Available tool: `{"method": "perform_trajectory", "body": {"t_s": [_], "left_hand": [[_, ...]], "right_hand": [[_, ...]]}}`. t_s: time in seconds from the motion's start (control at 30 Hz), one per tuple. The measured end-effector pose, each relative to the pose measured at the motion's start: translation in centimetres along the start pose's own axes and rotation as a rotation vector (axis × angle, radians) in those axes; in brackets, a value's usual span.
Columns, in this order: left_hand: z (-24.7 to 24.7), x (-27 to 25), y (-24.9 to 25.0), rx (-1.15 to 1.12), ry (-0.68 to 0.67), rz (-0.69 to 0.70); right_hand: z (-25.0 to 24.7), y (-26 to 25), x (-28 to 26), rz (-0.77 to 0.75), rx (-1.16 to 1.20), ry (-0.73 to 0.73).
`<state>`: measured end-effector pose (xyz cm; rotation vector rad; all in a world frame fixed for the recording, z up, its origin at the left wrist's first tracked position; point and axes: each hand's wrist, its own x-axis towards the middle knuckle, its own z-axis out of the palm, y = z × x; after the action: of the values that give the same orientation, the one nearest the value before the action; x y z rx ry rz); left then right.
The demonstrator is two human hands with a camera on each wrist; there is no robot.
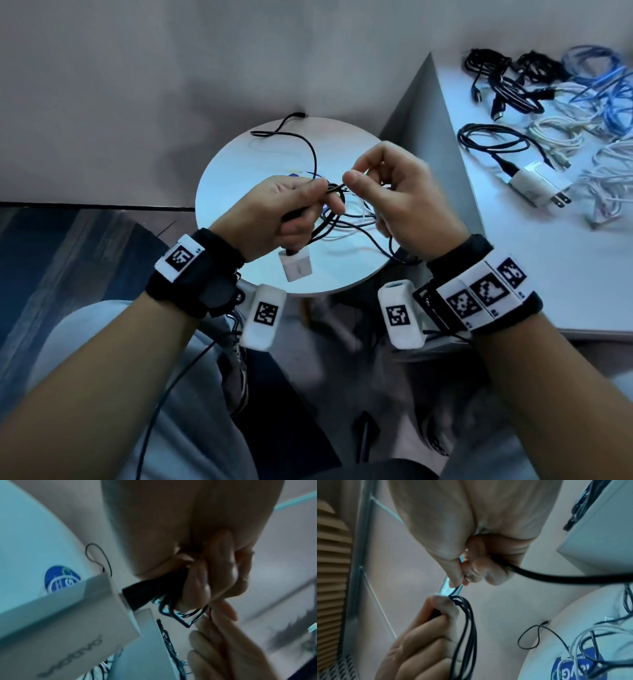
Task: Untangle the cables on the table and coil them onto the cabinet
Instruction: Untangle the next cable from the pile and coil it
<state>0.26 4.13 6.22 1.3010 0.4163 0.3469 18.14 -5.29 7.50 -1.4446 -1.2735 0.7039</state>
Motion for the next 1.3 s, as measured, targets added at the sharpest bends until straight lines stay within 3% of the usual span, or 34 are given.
{"method": "perform_trajectory", "body": {"t_s": [0.2,0.37,0.47,0.6,0.77,0.8,0.93,1.1,1.2,1.3], "left_hand": [[-0.4,0.2,0.7,-0.484,0.078,0.065],[-0.2,0.2,0.7,-0.421,0.196,0.136],[-0.2,0.6,0.4,-0.336,0.313,0.183],[-0.4,1.0,-0.7,0.054,0.424,0.235],[-0.2,0.6,-2.1,0.806,0.328,0.16],[-0.2,0.5,-2.0,0.808,0.3,0.117],[0.5,0.6,-0.6,0.475,0.164,-0.036],[0.6,0.5,0.5,0.371,0.093,-0.177],[0.4,0.1,0.6,0.29,0.049,-0.233],[0.0,0.0,0.6,0.15,0.059,-0.236]], "right_hand": [[1.0,1.6,0.1,0.093,-0.026,-0.079],[2.4,2.2,-0.7,0.127,-0.251,-0.152],[3.1,2.1,-1.3,0.104,-0.454,-0.32],[4.5,1.4,-2.3,0.088,-0.576,-0.501],[3.8,0.1,-2.2,-0.002,-0.501,-0.451],[3.2,0.1,-1.8,-0.011,-0.473,-0.405],[1.6,0.9,-0.8,-0.056,-0.344,-0.165],[2.3,1.4,-1.1,-0.144,-0.374,-0.076],[2.3,1.5,-1.0,-0.084,-0.341,-0.088],[2.1,1.5,-0.8,0.024,-0.227,-0.197]]}}
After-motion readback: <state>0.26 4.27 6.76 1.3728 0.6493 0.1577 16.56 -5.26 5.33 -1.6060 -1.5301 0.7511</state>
